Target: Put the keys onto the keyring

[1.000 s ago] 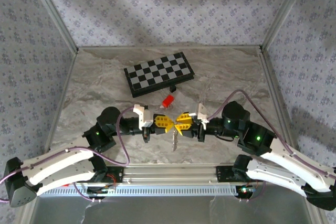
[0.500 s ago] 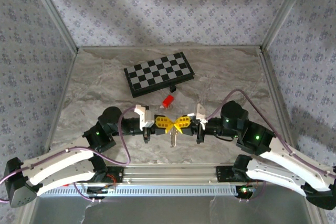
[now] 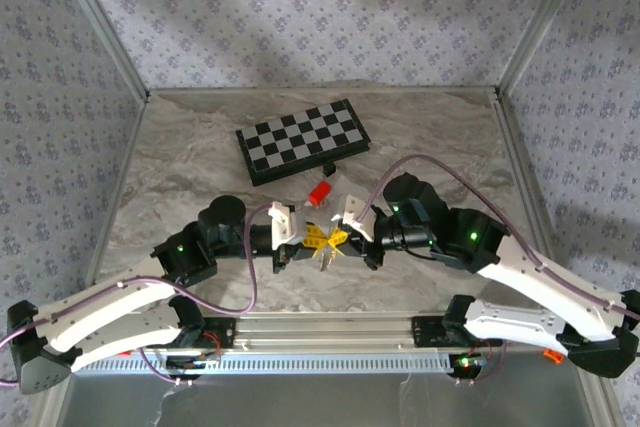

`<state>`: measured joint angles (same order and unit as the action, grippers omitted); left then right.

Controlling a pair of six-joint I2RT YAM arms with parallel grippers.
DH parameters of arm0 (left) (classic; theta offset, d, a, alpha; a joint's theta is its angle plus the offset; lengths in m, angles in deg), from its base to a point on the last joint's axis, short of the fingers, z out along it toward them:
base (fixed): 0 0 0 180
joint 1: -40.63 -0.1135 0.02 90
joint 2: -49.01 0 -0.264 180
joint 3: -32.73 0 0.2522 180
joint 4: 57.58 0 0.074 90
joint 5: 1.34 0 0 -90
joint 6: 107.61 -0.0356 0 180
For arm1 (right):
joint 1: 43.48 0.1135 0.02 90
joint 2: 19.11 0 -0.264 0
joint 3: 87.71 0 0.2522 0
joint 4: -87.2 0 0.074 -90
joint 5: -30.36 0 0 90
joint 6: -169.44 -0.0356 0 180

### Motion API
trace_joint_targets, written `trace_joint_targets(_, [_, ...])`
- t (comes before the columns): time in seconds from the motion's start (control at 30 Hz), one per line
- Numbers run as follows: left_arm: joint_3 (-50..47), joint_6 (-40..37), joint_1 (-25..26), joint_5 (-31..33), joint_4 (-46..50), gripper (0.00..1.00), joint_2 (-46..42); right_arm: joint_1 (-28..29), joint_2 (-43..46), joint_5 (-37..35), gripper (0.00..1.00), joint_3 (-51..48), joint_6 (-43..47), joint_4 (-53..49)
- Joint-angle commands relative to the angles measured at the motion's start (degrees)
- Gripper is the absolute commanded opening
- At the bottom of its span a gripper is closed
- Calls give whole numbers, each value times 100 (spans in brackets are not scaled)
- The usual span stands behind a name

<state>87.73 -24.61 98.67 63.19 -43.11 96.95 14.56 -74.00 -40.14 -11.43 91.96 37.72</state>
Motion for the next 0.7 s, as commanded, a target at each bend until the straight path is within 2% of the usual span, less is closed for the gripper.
trace_joint_targets(0.0, [198,-84,23,-53,-71,3,22,102,2,209,0,169,164,-148])
trace_joint_targets(0.03, [200,-59,23,-71,-90,0,0,109,32,224,0,148,146,-89])
trace_joint_targets(0.2, [99,143,24,-115,-492,0,-213,109,262,181,0,-81,16,246])
trace_joint_targets(0.37, [-61,276,14,-136,-997,0,-419,110,696,110,13,-513,-258,896])
trace_joint_targets(0.6, [-193,444,7,-395,-1371,0,-477,66,1016,300,17,-902,-576,1558])
trace_joint_targets(0.67, [-233,459,8,-402,-1410,0,-504,64,1063,364,22,-972,-642,1695])
